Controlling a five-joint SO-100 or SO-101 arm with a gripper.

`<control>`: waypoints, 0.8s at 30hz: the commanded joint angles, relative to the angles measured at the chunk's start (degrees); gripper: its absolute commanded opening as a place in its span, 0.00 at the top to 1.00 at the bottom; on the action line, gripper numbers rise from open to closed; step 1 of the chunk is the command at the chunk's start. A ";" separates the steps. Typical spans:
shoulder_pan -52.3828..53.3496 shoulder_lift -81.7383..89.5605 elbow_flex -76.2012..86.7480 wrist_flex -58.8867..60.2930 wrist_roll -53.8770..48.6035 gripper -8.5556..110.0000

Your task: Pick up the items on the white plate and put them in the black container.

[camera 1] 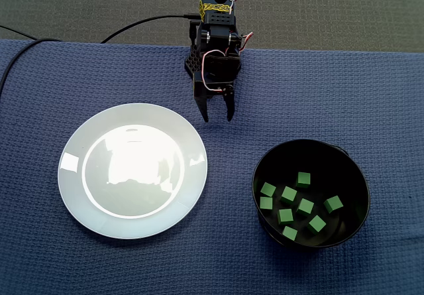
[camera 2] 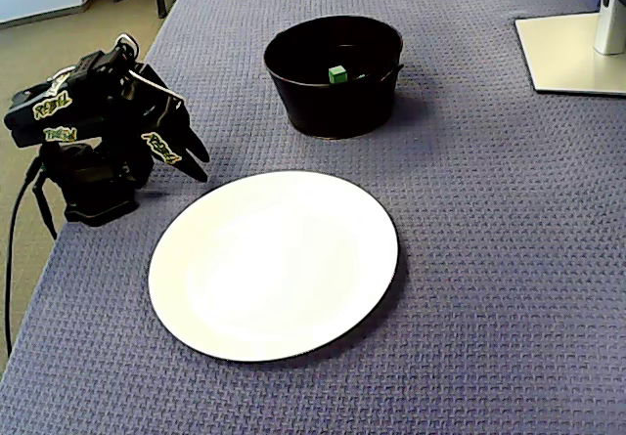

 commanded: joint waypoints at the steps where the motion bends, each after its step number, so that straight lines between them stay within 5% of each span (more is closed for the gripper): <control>1: 1.58 -0.18 0.79 10.81 0.26 0.76; 24: 0.09 -0.18 0.79 10.81 1.23 0.76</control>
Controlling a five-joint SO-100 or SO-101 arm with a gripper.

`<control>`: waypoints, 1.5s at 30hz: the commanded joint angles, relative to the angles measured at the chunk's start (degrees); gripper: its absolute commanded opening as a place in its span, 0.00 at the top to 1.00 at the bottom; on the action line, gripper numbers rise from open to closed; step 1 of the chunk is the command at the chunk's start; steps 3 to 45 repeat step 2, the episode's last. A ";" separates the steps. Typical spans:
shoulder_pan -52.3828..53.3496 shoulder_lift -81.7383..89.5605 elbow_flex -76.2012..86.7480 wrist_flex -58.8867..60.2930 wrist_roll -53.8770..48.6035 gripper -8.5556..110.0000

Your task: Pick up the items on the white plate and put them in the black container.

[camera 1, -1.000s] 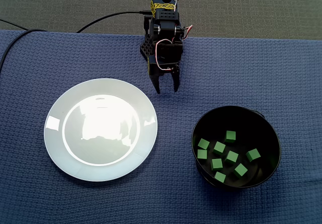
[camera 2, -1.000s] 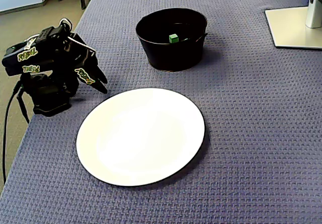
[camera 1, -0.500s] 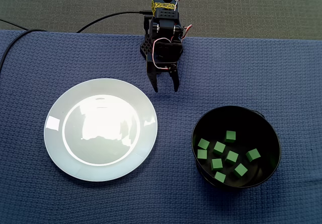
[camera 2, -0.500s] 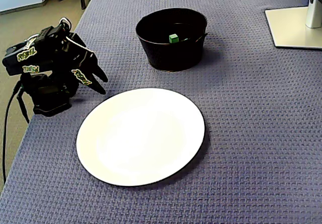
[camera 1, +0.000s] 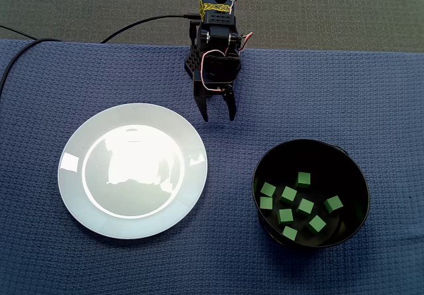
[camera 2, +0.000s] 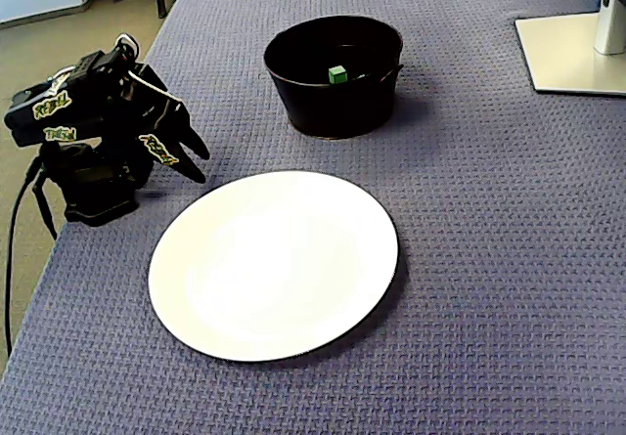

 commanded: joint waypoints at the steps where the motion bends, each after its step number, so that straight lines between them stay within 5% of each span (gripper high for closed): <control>1: -0.18 -0.18 0.79 10.46 -0.09 0.76; 45: -0.18 -0.18 0.79 10.46 -0.09 0.76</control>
